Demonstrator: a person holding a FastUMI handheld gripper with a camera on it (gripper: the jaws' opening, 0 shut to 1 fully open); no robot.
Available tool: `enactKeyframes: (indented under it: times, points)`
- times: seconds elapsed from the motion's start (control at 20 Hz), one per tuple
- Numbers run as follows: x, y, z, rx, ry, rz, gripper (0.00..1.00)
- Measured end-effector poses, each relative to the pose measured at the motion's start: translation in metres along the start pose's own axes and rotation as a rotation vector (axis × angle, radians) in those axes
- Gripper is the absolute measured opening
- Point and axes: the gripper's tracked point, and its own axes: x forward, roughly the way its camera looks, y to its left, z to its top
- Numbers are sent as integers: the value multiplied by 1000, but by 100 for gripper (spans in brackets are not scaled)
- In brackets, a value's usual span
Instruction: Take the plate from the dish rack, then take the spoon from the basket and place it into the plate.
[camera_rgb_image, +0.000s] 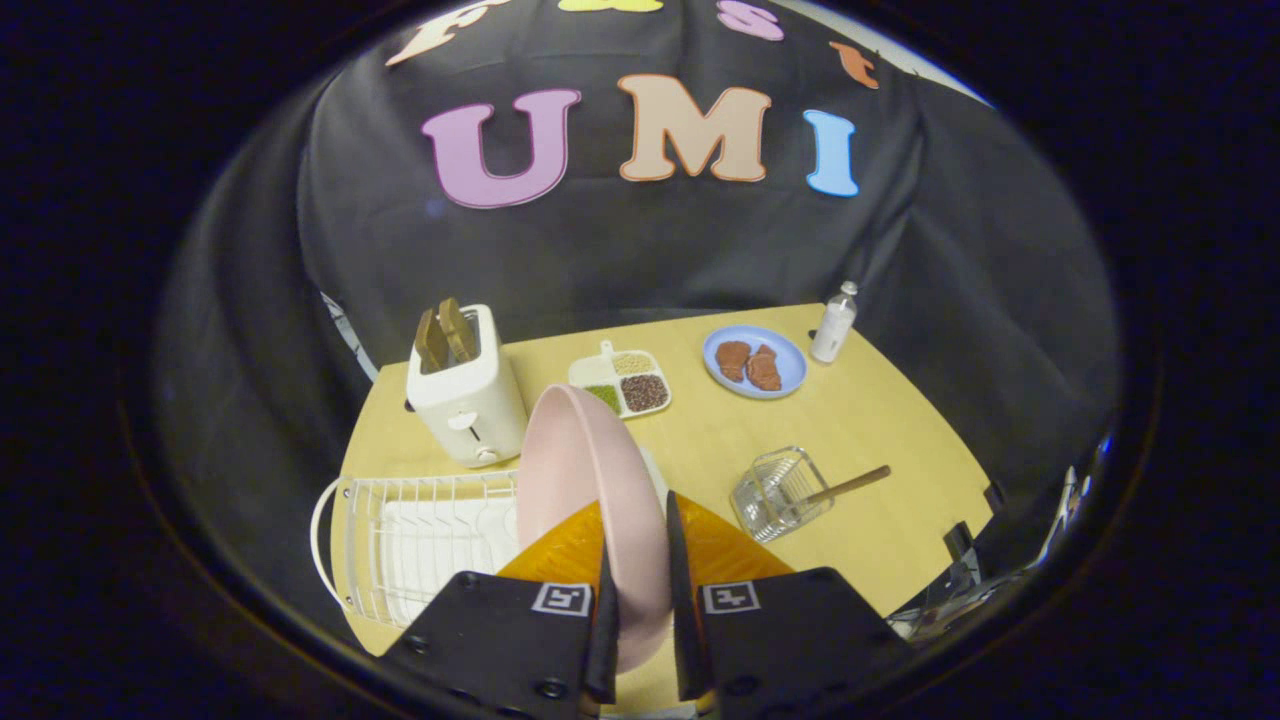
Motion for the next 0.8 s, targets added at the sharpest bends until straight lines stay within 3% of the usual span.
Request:
enactKeyframes:
  times: [0.4,0.8]
  points:
    - [-40,-106,-18,140,-78,-180,26]
    - [-29,-198,-73,322,-57,-307,26]
